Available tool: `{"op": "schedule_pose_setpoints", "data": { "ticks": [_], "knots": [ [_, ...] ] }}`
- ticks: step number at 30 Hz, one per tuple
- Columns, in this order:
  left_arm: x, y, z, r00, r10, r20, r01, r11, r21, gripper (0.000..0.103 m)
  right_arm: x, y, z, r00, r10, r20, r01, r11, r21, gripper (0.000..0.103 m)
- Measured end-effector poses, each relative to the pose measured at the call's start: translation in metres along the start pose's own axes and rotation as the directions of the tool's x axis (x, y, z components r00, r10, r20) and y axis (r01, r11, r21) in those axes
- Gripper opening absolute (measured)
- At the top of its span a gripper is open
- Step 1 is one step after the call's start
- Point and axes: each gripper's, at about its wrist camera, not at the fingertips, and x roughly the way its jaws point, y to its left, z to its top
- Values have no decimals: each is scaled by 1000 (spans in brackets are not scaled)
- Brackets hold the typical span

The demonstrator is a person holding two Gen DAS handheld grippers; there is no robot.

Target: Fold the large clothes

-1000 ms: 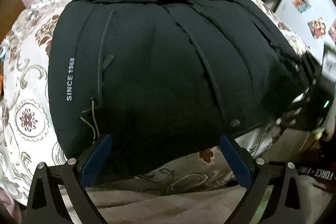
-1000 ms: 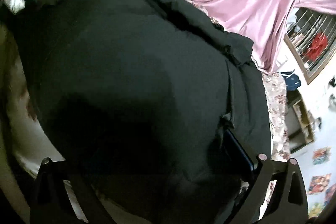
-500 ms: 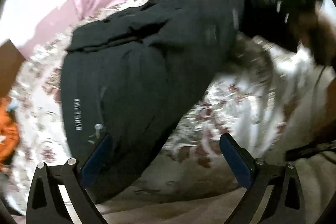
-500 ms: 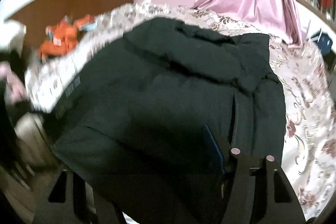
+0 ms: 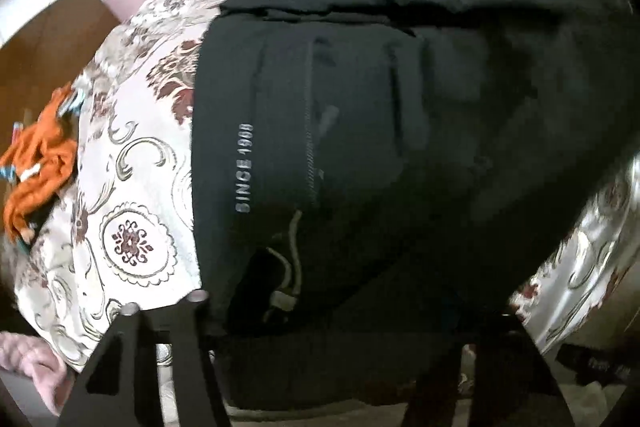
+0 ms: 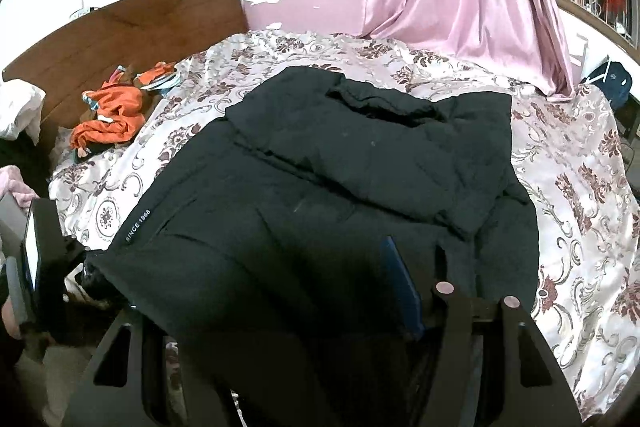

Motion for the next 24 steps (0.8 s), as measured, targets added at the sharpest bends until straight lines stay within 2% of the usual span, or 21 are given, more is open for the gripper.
{"op": "schedule_pose_setpoints", "data": {
  "ticks": [2,6,8,9,10,11,12,14,17,19,24],
  "knots": [
    [-7,8,2,999,1,49,0,1000,-15,39,-2,3,-2,1000,-22,-1,22,1000,-8,56],
    [-23,11,3,985,72,154,-72,997,-9,35,-11,4,-18,996,-85,9,85,996,-13,56],
    [-24,9,3,981,87,173,-92,996,19,25,-13,2,-39,997,-81,5,80,996,45,55],
    [-26,4,1,981,76,179,-84,996,39,21,-11,1,-49,998,-66,-11,67,996,63,51],
    [-28,-1,0,979,75,189,-88,994,59,18,-9,-1,-56,998,-50,-30,52,996,77,39],
    [-30,-4,0,976,88,200,-104,992,71,18,-7,-3,-64,998,-30,-47,35,994,100,32],
    [-32,-9,-1,971,103,215,-125,988,92,17,-5,-4,-73,998,-22,-65,31,991,129,29],
    [-40,-18,-1,964,125,235,-156,981,115,15,-6,-1,-81,996,-47,-71,55,991,118,20],
    [-51,-22,3,959,128,251,-160,981,112,12,-12,2,-82,996,-79,-47,84,991,99,15],
    [-65,-17,5,950,115,289,-144,986,81,12,-21,5,-78,995,-98,-26,100,991,86,13],
    [-115,-12,2,914,124,385,-142,990,17,11,-60,14,-67,989,-130,65,126,990,60,12]
  ]
}}
